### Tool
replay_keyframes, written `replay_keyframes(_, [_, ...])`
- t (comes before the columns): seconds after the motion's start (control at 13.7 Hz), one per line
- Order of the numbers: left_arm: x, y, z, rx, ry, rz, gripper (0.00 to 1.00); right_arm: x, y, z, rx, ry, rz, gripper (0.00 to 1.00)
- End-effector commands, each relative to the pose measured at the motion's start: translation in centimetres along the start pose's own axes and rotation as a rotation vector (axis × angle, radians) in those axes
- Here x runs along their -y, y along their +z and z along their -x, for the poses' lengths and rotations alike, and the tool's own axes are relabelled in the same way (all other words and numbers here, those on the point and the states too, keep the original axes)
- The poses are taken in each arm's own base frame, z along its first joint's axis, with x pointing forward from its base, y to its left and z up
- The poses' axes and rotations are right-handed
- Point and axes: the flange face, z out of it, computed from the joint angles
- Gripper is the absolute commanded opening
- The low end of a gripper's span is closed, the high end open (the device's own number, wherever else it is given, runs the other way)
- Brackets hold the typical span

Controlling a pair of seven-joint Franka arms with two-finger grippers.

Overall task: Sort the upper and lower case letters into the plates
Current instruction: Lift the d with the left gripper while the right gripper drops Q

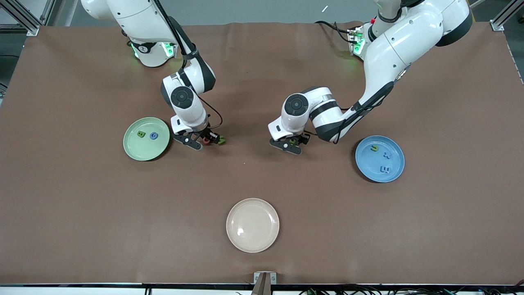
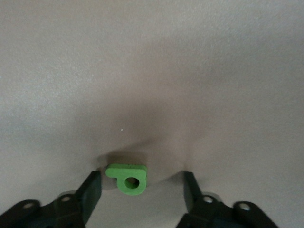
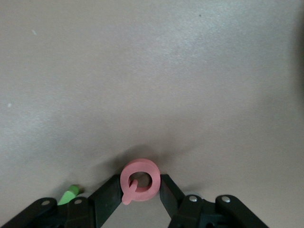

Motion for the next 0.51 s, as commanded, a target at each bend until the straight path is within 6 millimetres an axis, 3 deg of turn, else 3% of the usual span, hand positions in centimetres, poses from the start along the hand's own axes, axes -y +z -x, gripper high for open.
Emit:
replay_keyframes(0.0, [0.3,-0.1,0.6,-0.013,-0.014,0.0,0.71,-1.9,-2.2,-1.7,0.028,0.013,0.026,0.0])
replay_keyframes(0.22, [0.5,0.1,0.6,-0.011,-0.017,-0.003,0.65,-5.8,-7.0,-6.0,0.085,-0.064,0.041,0.0])
replay_keyframes(0.44, [0.6,0.2,0.7,-0.009,-0.017,-0.005,0.53,-10.0,-9.5,-9.5,0.123,-0.14,0.046,0.0])
